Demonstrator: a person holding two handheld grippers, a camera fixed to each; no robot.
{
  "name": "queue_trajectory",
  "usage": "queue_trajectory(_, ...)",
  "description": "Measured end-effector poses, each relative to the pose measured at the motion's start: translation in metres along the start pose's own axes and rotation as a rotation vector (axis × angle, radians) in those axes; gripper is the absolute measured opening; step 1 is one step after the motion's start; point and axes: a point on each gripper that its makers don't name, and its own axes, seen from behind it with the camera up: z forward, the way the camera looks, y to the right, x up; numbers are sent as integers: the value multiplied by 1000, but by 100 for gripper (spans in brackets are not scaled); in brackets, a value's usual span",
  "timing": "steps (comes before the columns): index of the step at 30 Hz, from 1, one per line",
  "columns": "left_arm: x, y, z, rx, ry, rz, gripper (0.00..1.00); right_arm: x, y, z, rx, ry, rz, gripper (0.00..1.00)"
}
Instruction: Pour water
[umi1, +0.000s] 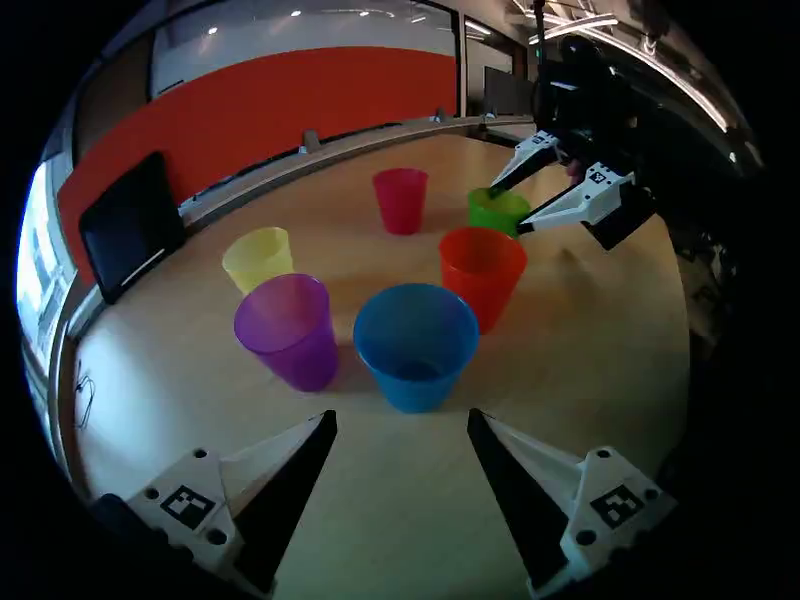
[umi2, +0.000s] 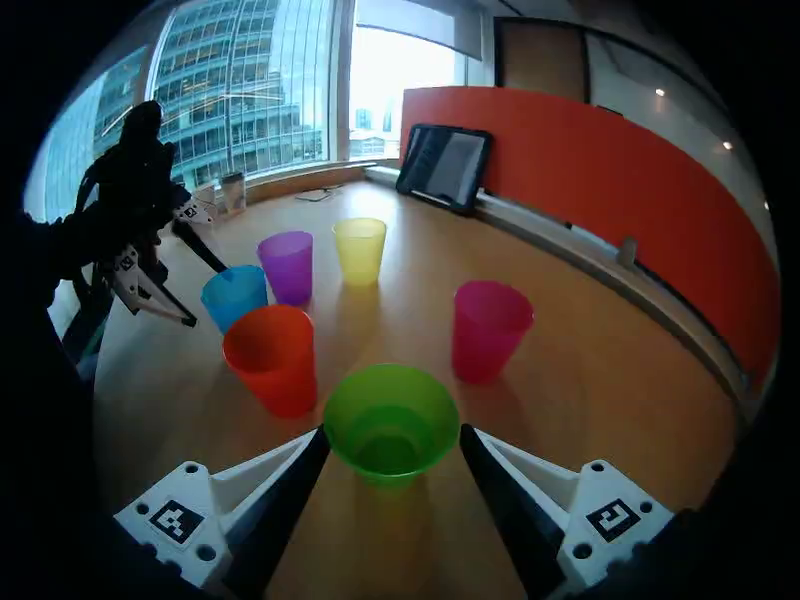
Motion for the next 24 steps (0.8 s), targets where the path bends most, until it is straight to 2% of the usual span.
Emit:
queue_trajectory(15, -11, -18, -27, 85, 14, -48, 97, -12, 15, -49, -96, 43, 23, 100)
queue_trajectory(24, -8, -39, -43, 158, 65, -106, 97, -5, 21, -71, -165, 105, 55, 100)
